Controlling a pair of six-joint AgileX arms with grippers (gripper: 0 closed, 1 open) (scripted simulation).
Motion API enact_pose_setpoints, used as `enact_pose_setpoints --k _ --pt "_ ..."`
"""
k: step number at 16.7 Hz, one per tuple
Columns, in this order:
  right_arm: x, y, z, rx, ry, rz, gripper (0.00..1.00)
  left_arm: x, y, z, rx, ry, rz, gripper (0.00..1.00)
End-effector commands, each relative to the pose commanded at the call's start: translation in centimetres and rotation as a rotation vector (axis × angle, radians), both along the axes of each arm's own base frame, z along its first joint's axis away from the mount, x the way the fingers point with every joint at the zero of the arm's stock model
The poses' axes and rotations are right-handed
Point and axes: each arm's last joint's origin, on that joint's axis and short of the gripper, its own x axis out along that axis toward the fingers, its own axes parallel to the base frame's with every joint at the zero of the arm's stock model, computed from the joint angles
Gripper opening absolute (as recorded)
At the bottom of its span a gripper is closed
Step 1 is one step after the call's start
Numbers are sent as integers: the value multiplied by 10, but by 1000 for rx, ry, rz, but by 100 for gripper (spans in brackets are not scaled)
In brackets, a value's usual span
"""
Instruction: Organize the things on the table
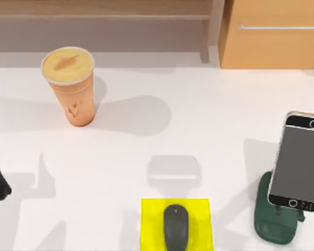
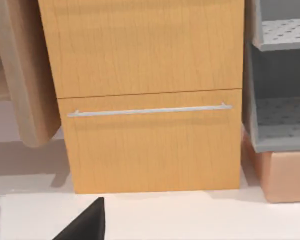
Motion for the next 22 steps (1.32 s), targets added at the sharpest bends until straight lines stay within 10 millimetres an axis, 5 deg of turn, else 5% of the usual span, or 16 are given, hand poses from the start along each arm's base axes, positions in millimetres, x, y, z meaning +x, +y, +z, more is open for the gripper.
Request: enact_pose_setpoints --k 4,13,22 --pt "5 -7 -21 -77 -7 -49 100 0 0 0 0 0 0 100" --pt "5 -7 -21 -77 -7 -49 100 5 -2 3 -2 11 7 100" --pt "5 -7 -21 -77 -7 -49 100 54 -32 6 -2 120 -43 100"
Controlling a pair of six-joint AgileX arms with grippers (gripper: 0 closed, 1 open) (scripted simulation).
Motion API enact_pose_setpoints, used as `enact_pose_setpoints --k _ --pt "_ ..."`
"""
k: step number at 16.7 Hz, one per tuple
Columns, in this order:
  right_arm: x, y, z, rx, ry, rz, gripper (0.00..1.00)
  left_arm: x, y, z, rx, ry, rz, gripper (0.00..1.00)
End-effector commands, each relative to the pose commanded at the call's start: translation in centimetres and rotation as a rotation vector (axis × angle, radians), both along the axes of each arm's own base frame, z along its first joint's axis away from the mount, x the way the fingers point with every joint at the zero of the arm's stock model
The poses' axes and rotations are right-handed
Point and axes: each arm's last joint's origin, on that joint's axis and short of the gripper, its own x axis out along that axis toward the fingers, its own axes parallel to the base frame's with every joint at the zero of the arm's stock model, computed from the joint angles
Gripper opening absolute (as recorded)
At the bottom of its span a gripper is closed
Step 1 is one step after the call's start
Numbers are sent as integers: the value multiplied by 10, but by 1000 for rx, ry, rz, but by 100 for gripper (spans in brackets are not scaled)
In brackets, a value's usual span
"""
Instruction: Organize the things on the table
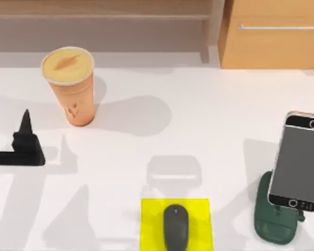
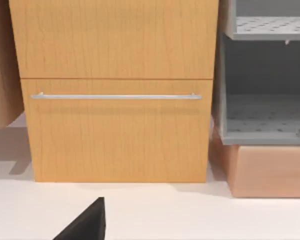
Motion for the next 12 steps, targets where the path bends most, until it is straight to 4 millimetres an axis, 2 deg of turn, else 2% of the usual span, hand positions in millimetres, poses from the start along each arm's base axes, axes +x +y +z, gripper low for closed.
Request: enact_pose_setpoints --k 5,9,12 --pt "0 0 0 0 0 0 100 42 -34 -20 15 59 -39 100" --pt "0 0 0 0 0 0 100 73 -61 -49 24 71 -48 100" --pt "0 0 0 0 0 0 100 94 -74 -72 20 52 -31 100"
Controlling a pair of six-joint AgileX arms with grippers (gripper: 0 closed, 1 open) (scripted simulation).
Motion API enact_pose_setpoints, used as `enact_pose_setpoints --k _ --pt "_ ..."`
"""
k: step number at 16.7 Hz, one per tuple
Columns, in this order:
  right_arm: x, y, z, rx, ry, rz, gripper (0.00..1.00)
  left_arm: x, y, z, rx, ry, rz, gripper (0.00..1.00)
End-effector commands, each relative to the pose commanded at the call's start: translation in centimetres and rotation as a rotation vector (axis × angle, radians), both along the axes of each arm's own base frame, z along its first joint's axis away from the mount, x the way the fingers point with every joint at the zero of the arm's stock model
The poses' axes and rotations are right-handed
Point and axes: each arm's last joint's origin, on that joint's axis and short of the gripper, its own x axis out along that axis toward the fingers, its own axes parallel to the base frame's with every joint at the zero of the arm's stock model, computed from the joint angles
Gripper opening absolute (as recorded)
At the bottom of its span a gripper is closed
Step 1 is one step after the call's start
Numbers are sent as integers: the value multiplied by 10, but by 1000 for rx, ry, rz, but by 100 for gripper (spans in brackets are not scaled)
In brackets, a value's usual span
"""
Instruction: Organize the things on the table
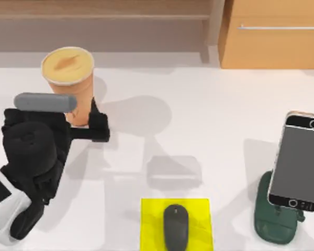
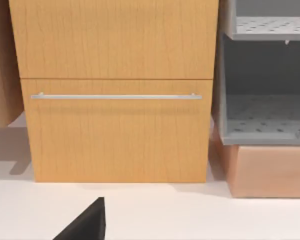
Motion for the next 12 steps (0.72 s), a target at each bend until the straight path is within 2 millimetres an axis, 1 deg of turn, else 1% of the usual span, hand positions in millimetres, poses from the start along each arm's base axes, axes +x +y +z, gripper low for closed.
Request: enact_pose_setpoints --k 2,5,10,12 --pt "0 0 0 0 0 0 100 12 -4 -10 -11 -29 21 100" --pt "0 0 0 0 0 0 100 24 -6 -17 -27 -69 46 100" --pt "0 0 0 0 0 0 100 24 -7 -17 -27 -69 44 100" --pt "0 0 0 0 0 0 100 28 -7 -17 -28 -72 46 100"
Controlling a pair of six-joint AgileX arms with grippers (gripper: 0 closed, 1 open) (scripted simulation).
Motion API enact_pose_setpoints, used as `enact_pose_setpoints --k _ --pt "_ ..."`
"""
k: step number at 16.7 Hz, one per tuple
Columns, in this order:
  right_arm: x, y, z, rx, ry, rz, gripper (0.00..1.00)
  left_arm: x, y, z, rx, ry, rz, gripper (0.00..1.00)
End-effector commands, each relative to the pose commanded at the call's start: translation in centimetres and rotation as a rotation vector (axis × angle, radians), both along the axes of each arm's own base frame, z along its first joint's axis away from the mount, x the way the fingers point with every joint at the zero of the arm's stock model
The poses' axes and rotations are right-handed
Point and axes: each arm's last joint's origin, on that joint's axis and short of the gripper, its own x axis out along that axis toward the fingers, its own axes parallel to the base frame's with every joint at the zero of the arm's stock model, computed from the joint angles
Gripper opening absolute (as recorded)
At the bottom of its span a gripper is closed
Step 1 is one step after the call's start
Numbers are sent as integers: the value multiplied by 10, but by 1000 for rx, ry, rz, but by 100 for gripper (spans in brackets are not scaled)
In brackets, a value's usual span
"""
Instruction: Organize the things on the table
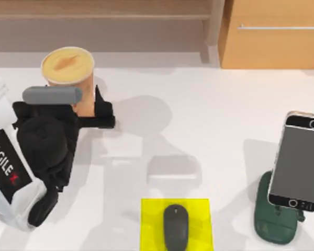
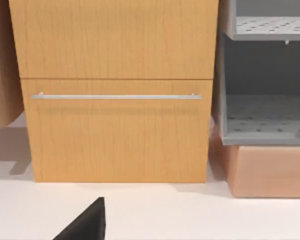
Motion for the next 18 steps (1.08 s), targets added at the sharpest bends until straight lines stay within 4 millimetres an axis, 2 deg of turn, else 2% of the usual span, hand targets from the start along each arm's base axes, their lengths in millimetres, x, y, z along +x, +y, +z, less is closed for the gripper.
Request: enact_pose_setpoints --k 5,9,18 --pt "0 0 0 0 0 0 100 25 0 -3 0 -1 1 100" --pt "0 0 0 0 0 0 100 27 0 -3 0 -1 1 100" --pt "0 0 0 0 0 0 100 27 0 -3 0 -1 1 32"
